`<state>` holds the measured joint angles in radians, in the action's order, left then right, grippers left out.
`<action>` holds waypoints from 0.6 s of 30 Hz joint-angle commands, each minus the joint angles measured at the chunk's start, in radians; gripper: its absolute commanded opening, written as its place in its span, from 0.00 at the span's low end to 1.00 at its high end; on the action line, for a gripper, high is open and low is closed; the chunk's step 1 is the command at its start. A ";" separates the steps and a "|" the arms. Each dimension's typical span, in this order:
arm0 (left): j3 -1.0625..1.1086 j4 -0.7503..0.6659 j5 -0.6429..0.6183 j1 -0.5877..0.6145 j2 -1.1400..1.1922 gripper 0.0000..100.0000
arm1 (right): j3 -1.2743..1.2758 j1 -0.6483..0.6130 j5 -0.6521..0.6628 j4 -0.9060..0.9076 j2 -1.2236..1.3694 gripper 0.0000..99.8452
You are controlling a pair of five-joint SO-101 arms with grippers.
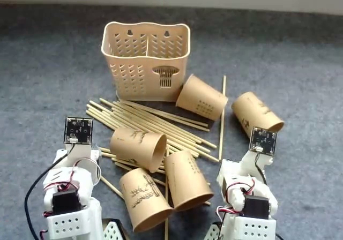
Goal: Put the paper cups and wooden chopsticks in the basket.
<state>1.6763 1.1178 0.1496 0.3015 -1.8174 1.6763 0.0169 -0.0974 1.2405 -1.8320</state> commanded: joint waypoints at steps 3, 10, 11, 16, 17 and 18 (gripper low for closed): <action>0.015 -0.021 0.008 0.008 -0.007 0.14 | 0.111 0.008 -0.009 0.010 -0.005 0.01; 0.016 -0.021 0.008 0.008 -0.007 0.14 | 0.108 0.064 -0.008 0.010 -0.005 0.01; 0.016 -0.021 0.008 0.008 -0.007 0.14 | 0.096 0.097 -0.008 0.007 -0.005 0.01; 0.016 -0.021 0.008 0.008 -0.007 0.14 | -0.039 0.274 -0.006 0.002 -0.005 0.01; 0.016 -0.021 0.008 0.008 -0.007 0.14 | -0.062 0.274 -0.006 0.004 -0.005 0.01; 0.016 -0.021 0.008 0.008 -0.007 0.14 | -0.087 0.272 -0.006 0.007 -0.005 0.01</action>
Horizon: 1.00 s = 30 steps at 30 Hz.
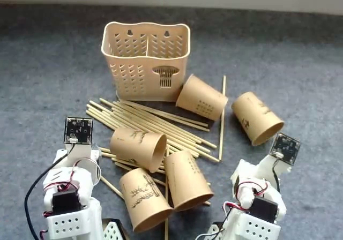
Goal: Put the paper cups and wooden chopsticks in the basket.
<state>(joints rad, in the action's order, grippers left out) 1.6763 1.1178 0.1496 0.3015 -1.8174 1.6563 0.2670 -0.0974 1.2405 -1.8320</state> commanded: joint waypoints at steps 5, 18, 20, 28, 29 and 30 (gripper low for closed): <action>0.018 -0.021 0.008 0.007 -0.007 0.14 | -0.186 0.024 -0.006 0.001 -0.005 0.01; 0.018 -0.021 0.008 0.005 -0.007 0.14 | -0.242 -0.085 0.255 -0.010 -0.005 0.01; 0.019 -0.021 0.008 0.005 -0.007 0.14 | -0.243 -0.094 0.253 -0.013 -0.005 0.06; 0.019 -0.021 0.008 0.004 -0.007 0.14 | -0.263 -0.119 0.236 -0.019 -0.004 0.11; 0.019 -0.021 0.008 0.004 -0.007 0.14 | -0.282 -0.119 0.232 -0.019 -0.004 0.11; 0.019 -0.021 0.008 0.004 -0.007 0.14 | -0.305 -0.119 0.229 -0.016 -0.004 0.11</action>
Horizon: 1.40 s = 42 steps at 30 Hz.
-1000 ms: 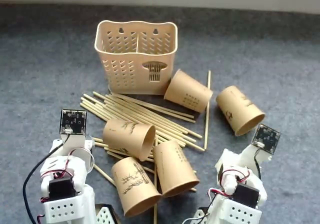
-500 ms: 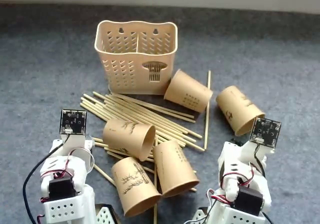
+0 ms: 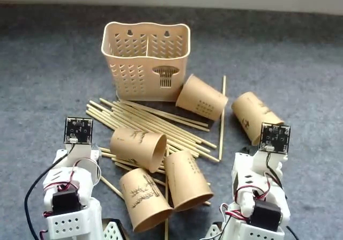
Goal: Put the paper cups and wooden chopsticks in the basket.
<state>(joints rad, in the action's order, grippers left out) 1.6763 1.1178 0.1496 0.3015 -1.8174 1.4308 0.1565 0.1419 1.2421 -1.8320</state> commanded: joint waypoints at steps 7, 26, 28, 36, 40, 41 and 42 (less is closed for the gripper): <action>0.019 -0.021 0.008 0.004 -0.007 0.14 | -0.131 -0.008 -0.012 -0.028 0.090 0.11; 0.019 -0.021 0.008 0.004 -0.007 0.14 | -0.199 0.079 -0.078 -0.389 0.622 0.11; 0.019 -0.021 0.008 0.004 -0.007 0.14 | -0.179 0.079 -0.078 -0.432 0.648 0.11; 0.019 -0.021 0.008 0.004 -0.007 0.14 | -0.166 0.065 -0.080 -0.518 0.776 0.11; 0.019 -0.021 0.008 0.004 -0.007 0.14 | -0.165 0.005 -0.080 -0.545 0.848 0.11; 0.019 -0.021 0.008 0.004 -0.007 0.14 | -0.165 -0.002 -0.080 -0.545 0.858 0.11; 0.019 -0.021 0.008 0.004 -0.007 0.14 | -0.168 -0.005 -0.080 -0.545 0.869 0.11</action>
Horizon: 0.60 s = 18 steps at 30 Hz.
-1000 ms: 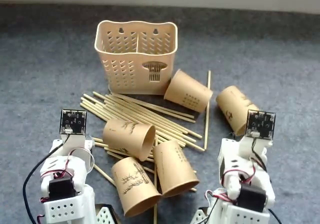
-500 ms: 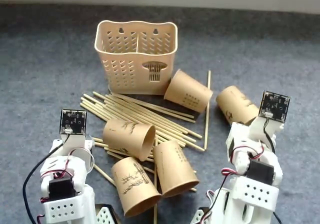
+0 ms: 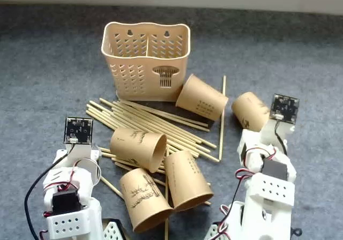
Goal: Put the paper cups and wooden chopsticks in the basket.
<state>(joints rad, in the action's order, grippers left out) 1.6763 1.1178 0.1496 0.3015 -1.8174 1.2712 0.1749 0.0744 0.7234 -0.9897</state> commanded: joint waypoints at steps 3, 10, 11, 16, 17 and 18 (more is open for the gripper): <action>0.019 -0.021 0.008 0.004 -0.007 0.14 | -0.013 -0.025 -0.012 -0.027 0.038 0.09; 0.019 -0.021 0.008 0.005 -0.007 0.14 | -0.015 -0.021 -0.011 -0.027 0.038 0.01; 0.019 -0.021 0.008 0.005 -0.007 0.14 | -0.015 -0.021 -0.011 -0.027 0.038 0.01; 0.019 -0.021 0.008 0.005 -0.007 0.14 | -0.015 0.015 -0.005 -0.027 0.038 0.01; 0.019 -0.021 0.008 0.005 -0.007 0.14 | -0.015 0.024 -0.005 -0.025 0.038 0.01; 0.019 -0.021 0.008 0.007 -0.007 0.14 | -0.015 0.030 -0.003 -0.024 0.036 0.01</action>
<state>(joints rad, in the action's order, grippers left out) 1.6763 1.1178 0.1496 0.3015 -1.8174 1.2712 0.1795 0.0744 0.7219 -0.9559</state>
